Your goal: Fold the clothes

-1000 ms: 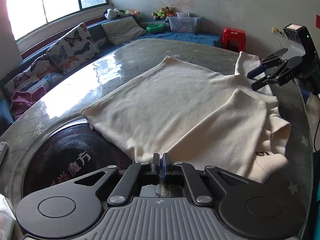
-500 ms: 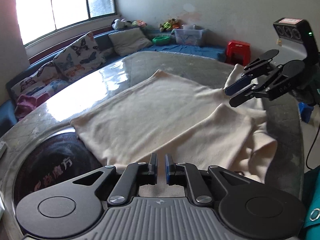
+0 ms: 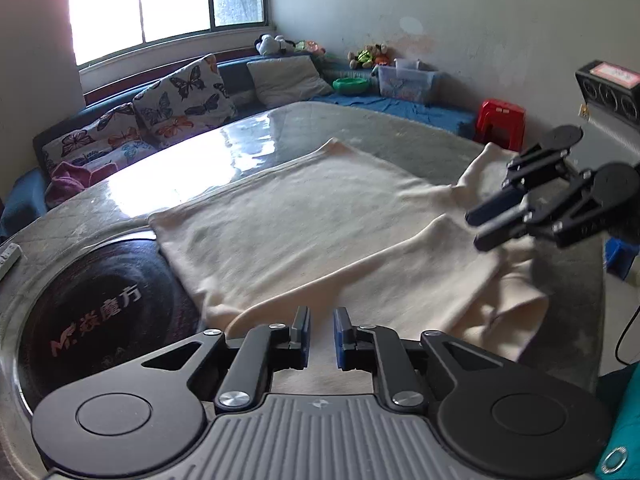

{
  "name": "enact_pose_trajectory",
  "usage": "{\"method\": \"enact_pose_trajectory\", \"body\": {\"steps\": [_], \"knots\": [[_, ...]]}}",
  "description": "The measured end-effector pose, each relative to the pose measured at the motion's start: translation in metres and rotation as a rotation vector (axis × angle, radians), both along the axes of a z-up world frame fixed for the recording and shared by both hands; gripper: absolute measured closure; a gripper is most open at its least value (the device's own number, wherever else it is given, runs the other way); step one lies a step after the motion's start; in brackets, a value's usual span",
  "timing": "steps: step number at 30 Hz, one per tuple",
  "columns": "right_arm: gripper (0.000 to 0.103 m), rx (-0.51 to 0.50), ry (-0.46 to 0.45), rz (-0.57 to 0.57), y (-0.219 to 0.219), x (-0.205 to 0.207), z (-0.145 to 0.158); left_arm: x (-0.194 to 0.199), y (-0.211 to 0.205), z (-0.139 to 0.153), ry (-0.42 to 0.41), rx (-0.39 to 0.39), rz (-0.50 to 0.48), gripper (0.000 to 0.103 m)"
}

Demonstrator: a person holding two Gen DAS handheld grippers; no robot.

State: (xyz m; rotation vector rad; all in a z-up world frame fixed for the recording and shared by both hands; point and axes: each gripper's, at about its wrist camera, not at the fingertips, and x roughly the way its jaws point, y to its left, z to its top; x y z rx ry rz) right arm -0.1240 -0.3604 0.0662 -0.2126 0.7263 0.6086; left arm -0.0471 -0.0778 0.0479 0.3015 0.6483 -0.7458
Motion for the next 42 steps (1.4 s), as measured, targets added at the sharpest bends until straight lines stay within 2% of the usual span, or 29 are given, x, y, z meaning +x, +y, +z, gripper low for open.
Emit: {"method": "enact_pose_trajectory", "body": {"steps": [4, 6, 8, 12, 21, 27, 31, 36, 42], "knots": [[0.079, -0.014, 0.014, -0.009, -0.001, -0.009, -0.006, -0.012, -0.018, 0.003, -0.007, -0.023, -0.025, 0.085], [0.078, -0.012, 0.014, -0.035, -0.006, -0.012, -0.009, -0.017, -0.026, 0.004, -0.006, -0.038, -0.031, 0.077], [0.078, 0.03, 0.009, -0.079, -0.017, -0.017, -0.004, -0.02, -0.034, 0.006, -0.009, -0.056, -0.04, 0.076], [0.078, 0.101, -0.016, -0.249, -0.059, -0.027, 0.006, -0.023, -0.053, 0.006, -0.004, -0.093, -0.054, 0.073], [0.077, 0.091, -0.029, -0.717, -0.173, -0.029, -0.01, -0.027, -0.089, 0.001, 0.015, -0.122, -0.052, 0.059], [0.077, 0.128, -0.029, -0.883, -0.221, -0.019, -0.026, -0.031, -0.101, 0.0, 0.031, -0.123, -0.051, 0.055], [0.077, 0.16, -0.026, -0.932, -0.231, -0.015, -0.033, -0.031, -0.109, -0.001, 0.04, -0.114, -0.04, 0.053], [0.077, 0.183, -0.046, -0.926, -0.236, -0.018, -0.037, -0.031, -0.118, -0.001, 0.052, -0.102, -0.025, 0.051], [0.094, 0.225, -0.063, -0.865, -0.243, -0.024, -0.038, -0.031, -0.132, -0.002, 0.052, -0.054, -0.008, 0.051]]}}
